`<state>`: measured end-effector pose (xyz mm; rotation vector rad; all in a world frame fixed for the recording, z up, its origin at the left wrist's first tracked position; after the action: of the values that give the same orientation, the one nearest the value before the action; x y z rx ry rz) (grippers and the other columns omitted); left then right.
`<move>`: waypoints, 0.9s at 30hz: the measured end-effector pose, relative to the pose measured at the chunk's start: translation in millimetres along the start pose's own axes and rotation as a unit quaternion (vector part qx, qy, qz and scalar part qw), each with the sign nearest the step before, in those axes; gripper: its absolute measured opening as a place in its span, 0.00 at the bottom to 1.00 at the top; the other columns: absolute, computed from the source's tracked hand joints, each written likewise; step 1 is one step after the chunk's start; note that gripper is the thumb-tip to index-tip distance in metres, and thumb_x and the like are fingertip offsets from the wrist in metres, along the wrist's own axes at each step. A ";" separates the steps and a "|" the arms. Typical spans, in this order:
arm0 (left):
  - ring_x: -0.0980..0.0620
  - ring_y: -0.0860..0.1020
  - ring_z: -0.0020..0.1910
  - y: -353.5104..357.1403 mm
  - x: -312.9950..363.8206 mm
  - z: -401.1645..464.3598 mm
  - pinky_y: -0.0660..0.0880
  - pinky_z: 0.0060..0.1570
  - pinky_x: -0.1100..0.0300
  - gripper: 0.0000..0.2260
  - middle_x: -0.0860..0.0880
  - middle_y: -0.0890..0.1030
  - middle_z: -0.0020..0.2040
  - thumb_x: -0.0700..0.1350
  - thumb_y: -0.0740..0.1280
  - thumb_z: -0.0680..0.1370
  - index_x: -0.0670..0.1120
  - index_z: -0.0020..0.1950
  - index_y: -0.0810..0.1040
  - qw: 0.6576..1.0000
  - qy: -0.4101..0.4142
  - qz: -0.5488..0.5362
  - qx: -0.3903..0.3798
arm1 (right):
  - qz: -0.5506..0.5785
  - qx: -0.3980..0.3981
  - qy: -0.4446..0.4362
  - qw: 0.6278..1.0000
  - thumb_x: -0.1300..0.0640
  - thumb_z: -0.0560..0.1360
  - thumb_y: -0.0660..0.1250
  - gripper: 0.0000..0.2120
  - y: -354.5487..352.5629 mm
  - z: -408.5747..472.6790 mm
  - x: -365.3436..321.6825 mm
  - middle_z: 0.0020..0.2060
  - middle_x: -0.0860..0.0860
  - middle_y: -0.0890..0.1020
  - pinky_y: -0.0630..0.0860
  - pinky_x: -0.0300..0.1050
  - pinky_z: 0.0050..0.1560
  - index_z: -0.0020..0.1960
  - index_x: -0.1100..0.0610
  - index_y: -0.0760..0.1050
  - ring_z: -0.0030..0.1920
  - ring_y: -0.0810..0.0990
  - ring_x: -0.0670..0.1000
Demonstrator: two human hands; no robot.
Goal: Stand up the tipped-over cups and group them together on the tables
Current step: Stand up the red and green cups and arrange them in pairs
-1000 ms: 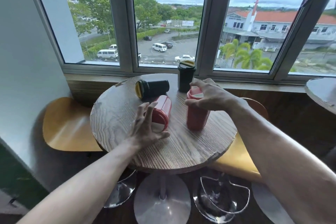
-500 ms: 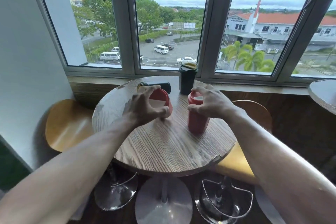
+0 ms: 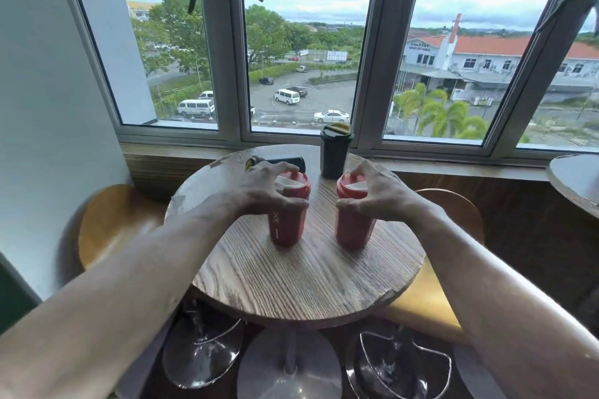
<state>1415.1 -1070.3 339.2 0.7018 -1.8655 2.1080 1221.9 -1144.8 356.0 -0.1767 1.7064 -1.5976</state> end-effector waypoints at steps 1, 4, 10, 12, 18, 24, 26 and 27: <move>0.45 0.73 0.63 -0.2 0.1 -0.8 0.71 0.63 0.45 0.41 0.46 0.74 0.66 0.71 0.71 0.59 0.58 0.69 0.69 1.000 0.005 0.001 0.010 | 0.002 0.002 -0.001 1.000 0.42 0.66 0.76 0.30 -0.7 0.6 0.0 0.62 0.52 0.73 0.66 0.45 0.55 0.63 0.51 0.69 0.60 0.70 0.52; 0.47 0.74 0.60 -5.1 2.2 -2.5 0.72 0.60 0.50 0.32 0.46 0.76 0.63 0.59 0.77 0.63 0.53 0.64 0.72 0.999 0.017 -0.028 0.039 | 0.028 0.018 0.006 0.999 0.45 0.65 0.77 0.29 -4.4 0.1 -0.1 0.60 0.52 0.76 0.67 0.44 0.52 0.62 0.51 0.71 0.58 0.73 0.52; 0.49 0.76 0.57 -9.6 10.0 -5.6 0.73 0.57 0.54 0.27 0.49 0.78 0.59 0.53 0.79 0.62 0.54 0.59 0.75 0.997 0.037 -0.065 0.014 | 0.034 0.023 -0.016 0.999 0.45 0.65 0.78 0.29 -1.5 -1.7 -16.5 0.58 0.52 0.79 0.67 0.39 0.42 0.61 0.51 0.73 0.53 0.74 0.51; 0.50 0.76 0.57 -10.2 11.7 -5.8 0.73 0.56 0.55 0.26 0.51 0.78 0.58 0.52 0.79 0.62 0.55 0.58 0.75 0.997 0.044 -0.062 0.009 | 0.023 0.017 -0.028 0.999 0.44 0.65 0.77 0.29 0.6 -3.4 -24.4 0.58 0.51 0.79 0.64 0.32 0.37 0.62 0.51 0.73 0.51 0.73 0.49; 0.51 0.74 0.58 -9.1 7.8 -5.2 0.70 0.53 0.59 0.28 0.50 0.76 0.60 0.48 0.79 0.64 0.52 0.61 0.74 0.995 0.036 -0.088 -0.019 | 0.009 0.020 -0.044 0.999 0.42 0.66 0.76 0.29 -0.6 -3.8 -33.8 0.59 0.49 0.78 0.60 0.28 0.35 0.63 0.50 0.73 0.50 0.72 0.47; 0.49 0.77 0.57 -7.6 5.6 -6.4 0.75 0.60 0.48 0.34 0.50 0.77 0.60 0.60 0.76 0.54 0.54 0.58 0.74 0.994 0.025 -0.105 -0.021 | 0.009 0.013 -0.052 0.999 0.39 0.64 0.76 0.30 7.2 -0.5 -37.7 0.55 0.48 0.77 0.66 0.36 0.39 0.60 0.48 0.72 0.53 0.74 0.49; 0.48 0.78 0.57 -4.6 4.5 -6.4 0.75 0.60 0.46 0.35 0.50 0.77 0.61 0.60 0.76 0.54 0.55 0.59 0.73 0.993 0.023 -0.108 -0.030 | 0.000 0.009 -0.051 0.999 0.39 0.65 0.76 0.30 5.9 -2.2 -37.7 0.53 0.46 0.75 0.64 0.30 0.37 0.62 0.49 0.72 0.51 0.73 0.47; 0.48 0.79 0.56 -3.5 4.5 -6.5 0.75 0.60 0.46 0.35 0.50 0.77 0.61 0.59 0.77 0.54 0.55 0.59 0.73 0.993 0.023 -0.112 -0.035 | -0.004 0.006 -0.048 0.999 0.38 0.65 0.76 0.31 6.5 -2.6 -37.3 0.53 0.46 0.75 0.63 0.30 0.37 0.62 0.49 0.71 0.51 0.72 0.47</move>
<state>1411.6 -1064.0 344.1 0.7972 -1.7380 1.8950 1248.6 -1119.8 366.0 -0.2509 1.6236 -1.5785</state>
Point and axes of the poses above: each hand's wrist, its own z-axis towards the middle knuckle, its own y-axis out of the palm, x = y × z, the point moved 9 cm from there along z, towards the middle knuckle
